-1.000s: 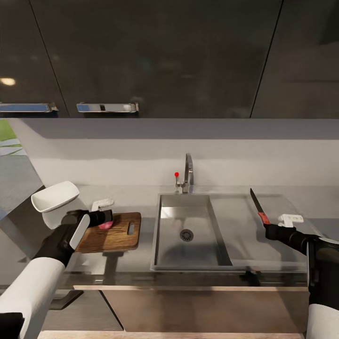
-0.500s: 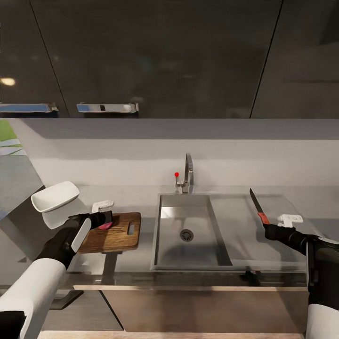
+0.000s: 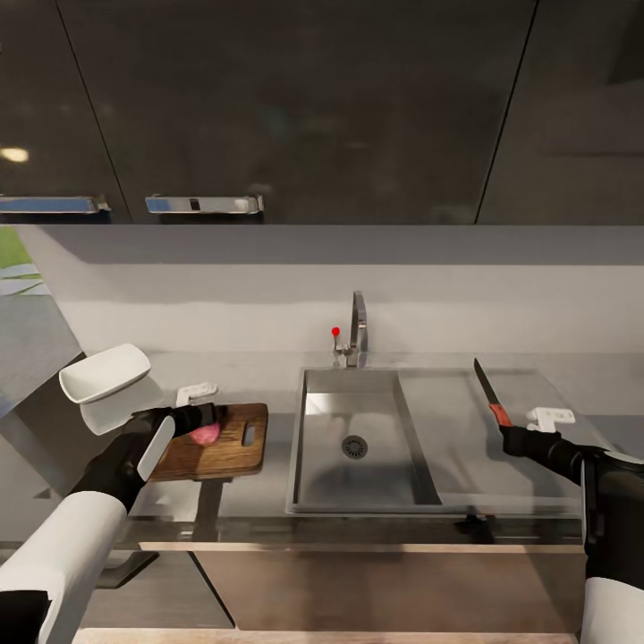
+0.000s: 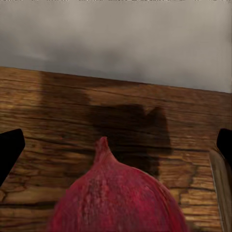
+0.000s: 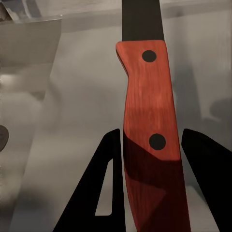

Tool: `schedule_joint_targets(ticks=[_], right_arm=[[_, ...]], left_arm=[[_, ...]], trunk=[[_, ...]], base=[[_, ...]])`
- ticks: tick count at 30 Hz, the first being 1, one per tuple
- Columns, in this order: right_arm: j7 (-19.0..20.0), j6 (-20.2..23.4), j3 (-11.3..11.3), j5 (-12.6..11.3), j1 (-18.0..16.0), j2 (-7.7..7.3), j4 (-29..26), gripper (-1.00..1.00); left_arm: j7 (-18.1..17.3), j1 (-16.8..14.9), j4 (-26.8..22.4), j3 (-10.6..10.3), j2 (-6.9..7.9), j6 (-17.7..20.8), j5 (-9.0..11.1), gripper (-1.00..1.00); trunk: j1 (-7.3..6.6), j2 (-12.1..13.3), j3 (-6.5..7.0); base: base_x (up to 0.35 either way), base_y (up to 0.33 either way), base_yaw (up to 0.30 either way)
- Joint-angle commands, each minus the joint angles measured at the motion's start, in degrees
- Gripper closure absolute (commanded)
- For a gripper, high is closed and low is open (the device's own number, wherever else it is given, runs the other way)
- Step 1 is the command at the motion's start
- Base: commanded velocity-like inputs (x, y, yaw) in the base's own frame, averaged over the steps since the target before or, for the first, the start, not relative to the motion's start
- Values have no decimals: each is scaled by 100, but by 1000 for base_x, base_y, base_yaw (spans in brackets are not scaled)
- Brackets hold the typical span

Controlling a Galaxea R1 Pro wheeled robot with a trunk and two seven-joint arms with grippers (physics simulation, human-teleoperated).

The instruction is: In the kitchen, take the Vidalia onion out of the sink, dice it on the chopping board with the paring knife, put the diced onion into the bowl on the countertop, then place both the paring knife and the chopping board into the sink.

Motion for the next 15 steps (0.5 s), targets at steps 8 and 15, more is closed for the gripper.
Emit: schedule_joint_targets(ticks=[8, 15], right_arm=[[55, 7, -9, 54, -8, 28, 26, 100], [55, 7, -9, 54, -8, 28, 26, 100]], left_arm=[[7, -5, -45, -13, 5, 30, -1, -100], [12, -5, -65, -13, -9, 43, -1, -100]], trunk=[[4, -13, -13], [4, -13, -13]], base=[[0, 0, 0], [0, 0, 0]])
